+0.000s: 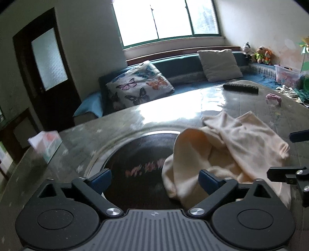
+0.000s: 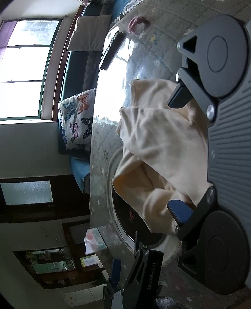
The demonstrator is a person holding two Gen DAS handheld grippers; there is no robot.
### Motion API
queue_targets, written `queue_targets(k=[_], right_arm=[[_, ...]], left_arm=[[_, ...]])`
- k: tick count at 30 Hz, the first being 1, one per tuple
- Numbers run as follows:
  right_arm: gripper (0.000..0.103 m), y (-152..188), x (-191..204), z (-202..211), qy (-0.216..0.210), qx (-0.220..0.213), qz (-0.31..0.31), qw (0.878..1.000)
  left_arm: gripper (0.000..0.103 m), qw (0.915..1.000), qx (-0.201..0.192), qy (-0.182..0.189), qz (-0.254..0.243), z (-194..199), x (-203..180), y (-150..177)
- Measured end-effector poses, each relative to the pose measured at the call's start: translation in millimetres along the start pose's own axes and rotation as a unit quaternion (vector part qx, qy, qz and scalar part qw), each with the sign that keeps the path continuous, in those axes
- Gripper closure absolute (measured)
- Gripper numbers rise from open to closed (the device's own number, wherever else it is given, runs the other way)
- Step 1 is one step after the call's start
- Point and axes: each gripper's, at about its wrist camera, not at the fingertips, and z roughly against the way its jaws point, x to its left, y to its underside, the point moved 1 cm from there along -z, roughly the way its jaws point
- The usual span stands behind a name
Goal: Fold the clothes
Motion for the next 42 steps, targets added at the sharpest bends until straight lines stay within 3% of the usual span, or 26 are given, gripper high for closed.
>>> queue_targets(k=[7,16,18,20,22,24,28,34,36,37,42], right_arm=[[0.010,-22.5,-19.8,-24.6,0.002,0.006,-0.011,1.000],[0.028,-54.4,-43.9,-71.6,-0.013,0.029,-0.043,0.999],[0.030,-59.1,-43.9,-81.1,-0.016,0.033,-0.041,0.998],[0.035,-65.8,-43.1,-92.3,-0.020,0.037,-0.038,0.998],[0.038,-71.7,-42.2,-103.1,-0.023,0.042,-0.037,0.998],[0.042,-75.8,-41.2,-113.9,-0.022,0.047,-0.038,0.998],[0.053,-76.9,-35.9,-132.9,-0.015,0.065,-0.028,0.997],[0.086,-69.3,-29.9,-137.9,-0.009,0.081,-0.017,0.997],[0.089,-69.1,-29.0,-133.0,-0.006,0.077,-0.014,0.997],[0.096,-69.1,-28.7,-130.2,-0.004,0.075,-0.014,0.997],[0.100,-68.4,-28.8,-119.9,0.009,0.069,-0.011,0.998]], left_arm=[[0.020,0.9984,-0.006,0.042,-0.037,-37.3,-13.8,-23.6],[0.023,0.9925,0.006,0.103,-0.065,-80.9,-30.1,-36.8],[0.039,0.9904,0.008,0.118,-0.071,-86.3,-32.8,-36.3],[0.069,0.9887,0.010,0.131,-0.071,-89.3,-33.4,-35.4],[0.085,0.9876,0.011,0.141,-0.069,-91.7,-33.8,-34.0],[0.092,0.9884,0.009,0.137,-0.065,-92.0,-32.4,-32.4],[0.095,0.9911,0.006,0.124,-0.047,-85.5,-23.1,-28.8],[0.101,0.9958,-0.006,0.088,-0.022,-61.3,-1.0,-22.8],[0.101,0.9970,-0.009,0.076,-0.009,-53.5,8.7,-20.8],[0.101,0.9975,-0.010,0.069,-0.003,-49.2,13.8,-19.2],[0.099,0.9970,-0.010,0.077,0.004,-37.9,22.6,-16.9]])
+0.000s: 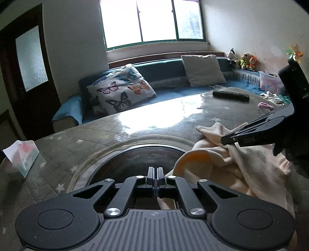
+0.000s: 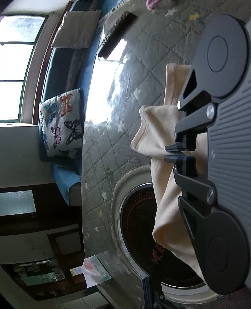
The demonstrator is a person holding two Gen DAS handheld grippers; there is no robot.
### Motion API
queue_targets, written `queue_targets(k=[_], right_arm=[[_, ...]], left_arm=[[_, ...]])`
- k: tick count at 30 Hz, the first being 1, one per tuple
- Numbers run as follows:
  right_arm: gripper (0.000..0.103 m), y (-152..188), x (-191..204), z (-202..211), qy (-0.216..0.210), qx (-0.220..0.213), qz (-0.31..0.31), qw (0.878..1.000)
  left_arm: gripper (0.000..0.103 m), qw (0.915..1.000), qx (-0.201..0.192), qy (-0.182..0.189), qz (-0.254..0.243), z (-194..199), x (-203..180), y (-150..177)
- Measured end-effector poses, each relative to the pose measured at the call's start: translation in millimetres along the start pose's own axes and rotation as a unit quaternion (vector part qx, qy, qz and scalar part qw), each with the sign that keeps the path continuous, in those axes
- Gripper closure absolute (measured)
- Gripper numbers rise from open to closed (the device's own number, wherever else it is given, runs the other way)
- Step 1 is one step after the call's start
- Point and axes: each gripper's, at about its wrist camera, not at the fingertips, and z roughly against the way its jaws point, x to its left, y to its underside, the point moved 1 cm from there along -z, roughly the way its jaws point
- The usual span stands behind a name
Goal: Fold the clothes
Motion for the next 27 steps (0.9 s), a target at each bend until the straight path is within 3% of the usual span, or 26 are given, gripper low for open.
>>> queue_targets(k=[1,3,4,5,13,15,16,17,20,27], right_arm=[[0.100,0.1,0.0,0.9,0.000,0.000,-0.001,1.000],[0.100,0.2,-0.5,2.1,0.001,0.000,-0.003,1.000],[0.099,-0.1,-1.2,2.1,0.000,0.001,-0.005,1.000],[0.099,-0.6,-1.9,2.0,-0.002,0.002,-0.007,1.000],[0.089,-6.3,-1.9,-3.0,-0.033,0.003,-0.015,0.999],[0.086,-6.8,-1.7,-7.9,-0.038,0.007,-0.015,0.999],[0.086,-6.1,-1.4,-10.5,-0.039,0.011,-0.014,0.999],[0.087,-5.1,-1.0,-12.8,-0.039,0.015,-0.013,0.999],[0.098,-1.3,-2.3,-9.9,-0.034,0.011,-0.012,0.999],[0.100,5.6,-23.0,39.5,-0.021,-0.041,-0.042,0.998]], left_arm=[[0.097,1.0000,0.000,0.005,-0.005,0.0,-2.7,-1.3],[0.076,0.9997,0.000,0.016,-0.018,-3.2,-10.4,-4.5],[0.058,0.9995,-0.002,0.018,-0.026,-6.5,-15.1,-5.8],[0.049,0.9992,-0.004,0.020,-0.034,-9.8,-19.8,-7.1],[0.049,0.9950,0.018,0.049,-0.084,-53.9,-45.6,-13.6],[0.060,0.9945,0.022,0.056,-0.086,-60.9,-47.6,-12.4],[0.082,0.9945,0.024,0.057,-0.085,-62.4,-48.0,-11.8],[0.090,0.9945,0.025,0.059,-0.084,-63.9,-48.3,-11.2],[0.095,0.9957,0.020,0.053,-0.073,-60.3,-45.0,-10.1],[0.096,0.9997,-0.015,0.012,-0.012,-12.7,-18.4,-10.7]])
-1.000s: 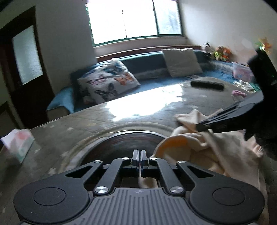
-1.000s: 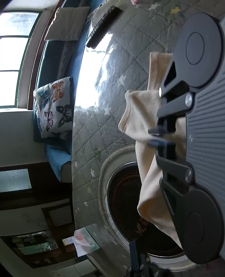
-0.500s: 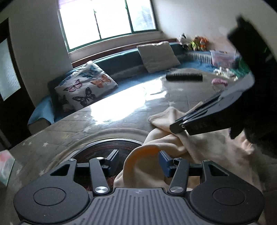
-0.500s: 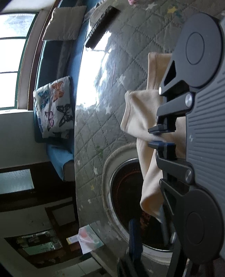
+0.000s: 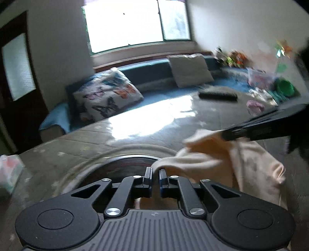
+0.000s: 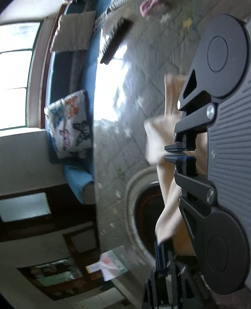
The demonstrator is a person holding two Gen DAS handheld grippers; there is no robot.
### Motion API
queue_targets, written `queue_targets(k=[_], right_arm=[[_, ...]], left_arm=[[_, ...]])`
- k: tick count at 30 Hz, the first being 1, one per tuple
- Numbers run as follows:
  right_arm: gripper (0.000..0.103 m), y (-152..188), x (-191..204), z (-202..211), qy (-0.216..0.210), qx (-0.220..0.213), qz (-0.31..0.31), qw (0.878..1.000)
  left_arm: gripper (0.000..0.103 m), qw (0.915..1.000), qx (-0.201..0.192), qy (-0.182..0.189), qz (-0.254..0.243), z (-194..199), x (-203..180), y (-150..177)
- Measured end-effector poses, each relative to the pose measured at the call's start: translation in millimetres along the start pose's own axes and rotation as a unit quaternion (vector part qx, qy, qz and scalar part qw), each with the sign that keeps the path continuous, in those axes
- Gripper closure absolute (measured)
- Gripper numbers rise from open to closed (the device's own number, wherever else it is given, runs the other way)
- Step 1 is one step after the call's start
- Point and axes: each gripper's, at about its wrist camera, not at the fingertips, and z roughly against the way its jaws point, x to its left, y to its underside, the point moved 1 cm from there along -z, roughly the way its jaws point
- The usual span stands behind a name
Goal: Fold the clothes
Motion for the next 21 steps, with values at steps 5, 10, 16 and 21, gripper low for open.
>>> queue_targets(k=[5,10,16,21], right_arm=[[0.100,8.0,-19.2,55.8,0.013,-0.047,-0.024,0.999],[0.100,27.3,-39.0,107.8,0.037,-0.079,-0.045,0.995],[0.100,63.1,-66.3,159.3,0.083,-0.094,-0.084,0.988],[0.100,98.3,-85.9,183.2,0.122,-0.084,-0.123,0.981]], left_arm=[[0.096,0.9982,-0.016,-0.036,0.045,43.4,24.4,9.0],[0.096,0.9937,-0.009,-0.062,0.093,83.7,49.4,30.6],[0.096,0.9855,0.019,-0.076,0.151,120.6,75.2,62.0],[0.096,0.9782,0.056,-0.083,0.182,133.5,88.5,86.9]])
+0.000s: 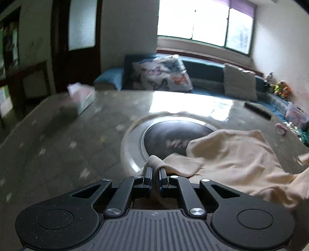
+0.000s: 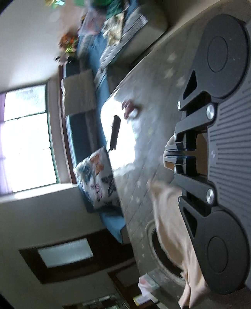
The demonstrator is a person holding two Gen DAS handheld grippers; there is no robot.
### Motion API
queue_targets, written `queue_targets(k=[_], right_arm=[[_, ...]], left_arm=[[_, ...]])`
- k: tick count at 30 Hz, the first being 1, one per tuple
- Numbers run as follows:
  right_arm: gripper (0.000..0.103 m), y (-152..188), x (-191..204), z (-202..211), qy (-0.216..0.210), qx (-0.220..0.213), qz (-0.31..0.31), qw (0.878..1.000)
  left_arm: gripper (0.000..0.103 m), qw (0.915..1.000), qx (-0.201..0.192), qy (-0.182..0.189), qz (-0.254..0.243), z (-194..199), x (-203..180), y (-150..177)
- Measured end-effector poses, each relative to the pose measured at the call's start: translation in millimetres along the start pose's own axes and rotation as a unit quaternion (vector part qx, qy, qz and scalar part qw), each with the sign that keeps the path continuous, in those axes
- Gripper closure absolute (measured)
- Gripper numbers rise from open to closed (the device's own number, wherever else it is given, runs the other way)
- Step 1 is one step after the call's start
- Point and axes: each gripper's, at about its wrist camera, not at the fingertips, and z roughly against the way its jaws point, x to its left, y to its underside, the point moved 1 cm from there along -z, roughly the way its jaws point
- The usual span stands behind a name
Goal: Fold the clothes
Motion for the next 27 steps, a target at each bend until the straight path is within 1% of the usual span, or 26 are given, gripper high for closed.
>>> queue_targets(k=[2,4,6,7,8,9,11,12,13,14,15,16,18,20,22,24,25,26,27], right_arm=[[0.101,11.5,-10.8,-0.1,0.019,0.014,-0.011,1.000],[0.101,22.3,-20.6,-7.9,0.029,0.036,-0.027,0.999],[0.101,28.8,-26.5,-12.0,0.038,0.048,-0.032,0.998],[0.100,30.7,-28.3,-12.8,0.042,0.051,-0.031,0.997],[0.098,32.6,-30.0,-13.7,0.046,0.054,-0.030,0.997],[0.098,33.6,-31.1,-14.0,0.049,0.055,-0.029,0.997],[0.096,32.8,-29.3,-11.7,0.049,0.051,-0.021,0.997],[0.095,33.6,-26.2,-10.8,0.047,0.051,-0.014,0.997],[0.090,33.8,-23.5,-13.2,0.043,0.053,-0.007,0.998],[0.079,34.1,-20.7,-15.7,0.040,0.056,-0.001,0.998],[0.073,34.4,-17.9,-18.2,0.036,0.058,0.006,0.998],[0.064,35.1,-14.7,-20.3,0.033,0.060,0.014,0.998],[0.063,37.7,-8.1,-23.5,0.028,0.065,0.031,0.997],[0.049,41.2,-1.1,-28.2,0.026,0.074,0.054,0.995],[0.048,43.2,2.5,-34.8,0.034,0.079,0.072,0.994],[0.048,44.0,2.7,-41.2,0.056,0.078,0.094,0.991],[0.046,42.9,-0.7,-43.0,0.065,0.077,0.098,0.990],[0.044,41.7,-5.1,-45.1,0.075,0.077,0.100,0.989],[0.044,39.8,-11.4,-47.4,0.085,0.078,0.094,0.989]], left_arm=[[0.095,0.9998,0.015,-0.014,0.000,-4.3,3.8,6.7],[0.090,0.9994,0.026,-0.023,-0.001,-7.9,5.5,12.2],[0.089,0.9992,0.026,-0.030,-0.006,-4.7,5.3,16.6],[0.084,0.9992,0.021,-0.033,-0.011,-0.3,4.6,17.1],[0.074,0.9991,0.016,-0.034,-0.018,4.8,3.6,16.5],[0.071,0.9990,0.009,-0.033,-0.027,10.6,1.9,16.8],[0.070,0.9986,0.002,-0.025,-0.046,20.0,-3.2,19.0],[0.069,0.9984,0.001,-0.019,-0.054,24.2,-6.2,20.5],[0.069,0.9981,0.002,-0.010,-0.061,28.0,-9.9,22.7],[0.069,0.9977,0.004,0.001,-0.068,32.7,-15.1,26.5],[0.069,0.9971,0.006,0.019,-0.074,36.5,-20.8,31.1],[0.069,0.9960,0.012,0.040,-0.079,39.3,-27.3,36.1],[0.066,0.9926,0.027,0.076,-0.091,40.4,-41.2,45.8],[0.064,0.9877,0.042,0.101,-0.111,36.6,-58.6,55.8],[0.063,0.9838,0.053,0.118,-0.125,30.5,-73.5,62.6],[0.059,0.9802,0.059,0.134,-0.133,25.3,-86.4,66.4],[0.055,0.9786,0.059,0.141,-0.138,23.2,-92.2,67.9],[0.052,0.9770,0.060,0.146,-0.143,20.6,-97.8,69.0],[0.052,0.9761,0.060,0.147,-0.148,16.9,-102.8,69.2]])
